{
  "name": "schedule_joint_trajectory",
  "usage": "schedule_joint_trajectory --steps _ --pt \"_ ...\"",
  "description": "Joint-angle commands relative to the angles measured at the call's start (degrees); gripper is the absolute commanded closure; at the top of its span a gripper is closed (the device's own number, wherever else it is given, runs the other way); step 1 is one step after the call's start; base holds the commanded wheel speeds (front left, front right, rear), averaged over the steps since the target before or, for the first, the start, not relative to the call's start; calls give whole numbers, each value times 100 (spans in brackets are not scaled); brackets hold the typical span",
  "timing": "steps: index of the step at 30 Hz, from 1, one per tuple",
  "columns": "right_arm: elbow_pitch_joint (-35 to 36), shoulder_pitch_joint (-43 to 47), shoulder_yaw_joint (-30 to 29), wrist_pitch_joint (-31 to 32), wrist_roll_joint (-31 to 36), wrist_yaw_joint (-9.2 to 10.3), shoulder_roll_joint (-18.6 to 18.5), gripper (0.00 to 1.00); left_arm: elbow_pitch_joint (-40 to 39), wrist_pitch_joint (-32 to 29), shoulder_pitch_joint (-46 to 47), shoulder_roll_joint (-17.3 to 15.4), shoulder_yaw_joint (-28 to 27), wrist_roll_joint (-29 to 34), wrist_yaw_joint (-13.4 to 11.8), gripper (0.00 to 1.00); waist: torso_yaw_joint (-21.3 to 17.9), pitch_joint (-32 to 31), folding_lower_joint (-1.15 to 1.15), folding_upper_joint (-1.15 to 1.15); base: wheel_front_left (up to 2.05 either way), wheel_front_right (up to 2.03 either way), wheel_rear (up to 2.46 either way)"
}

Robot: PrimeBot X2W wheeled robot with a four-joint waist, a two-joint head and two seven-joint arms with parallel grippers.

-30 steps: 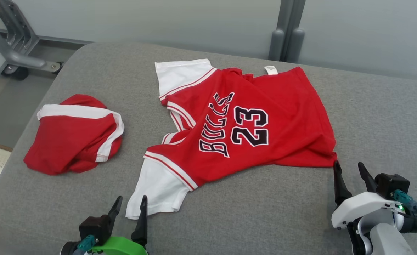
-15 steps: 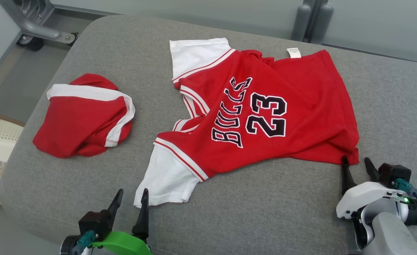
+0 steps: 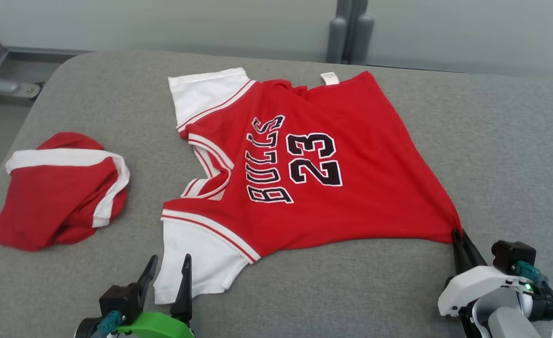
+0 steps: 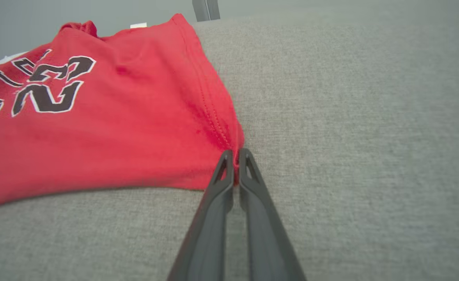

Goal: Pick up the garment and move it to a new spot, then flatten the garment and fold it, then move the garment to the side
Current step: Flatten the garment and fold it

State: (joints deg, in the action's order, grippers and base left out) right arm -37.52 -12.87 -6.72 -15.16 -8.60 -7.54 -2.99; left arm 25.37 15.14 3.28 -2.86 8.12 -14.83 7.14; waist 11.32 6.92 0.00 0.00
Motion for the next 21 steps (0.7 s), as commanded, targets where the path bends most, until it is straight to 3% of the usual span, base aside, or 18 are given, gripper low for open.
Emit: schedule_joint_trajectory --steps 1,8,9,10,21 --pt "140 242 19 -1 -84 10 -68 100 0 -2 -94 -11 -13 8 23 0 -722 -433 0 0 0 0 0" --pt "424 728 156 -1 -334 11 -212 100 43 -2 -83 -12 5 -95 -26 0 -1168 -544 0 0 0 0 0" --pt "440 773 112 -1 -364 10 -222 71 56 -2 -90 -11 15 -106 -51 0 -1203 -549 0 0 0 0 0" --pt "466 805 38 -1 -367 11 -235 0 60 -2 -100 -11 30 -122 -64 0 -1224 -551 0 0 0 0 0" --pt "993 756 -245 -1 -105 9 -155 0 351 -2 156 -12 -189 -34 -177 0 -1045 -547 0 0 0 0 0"
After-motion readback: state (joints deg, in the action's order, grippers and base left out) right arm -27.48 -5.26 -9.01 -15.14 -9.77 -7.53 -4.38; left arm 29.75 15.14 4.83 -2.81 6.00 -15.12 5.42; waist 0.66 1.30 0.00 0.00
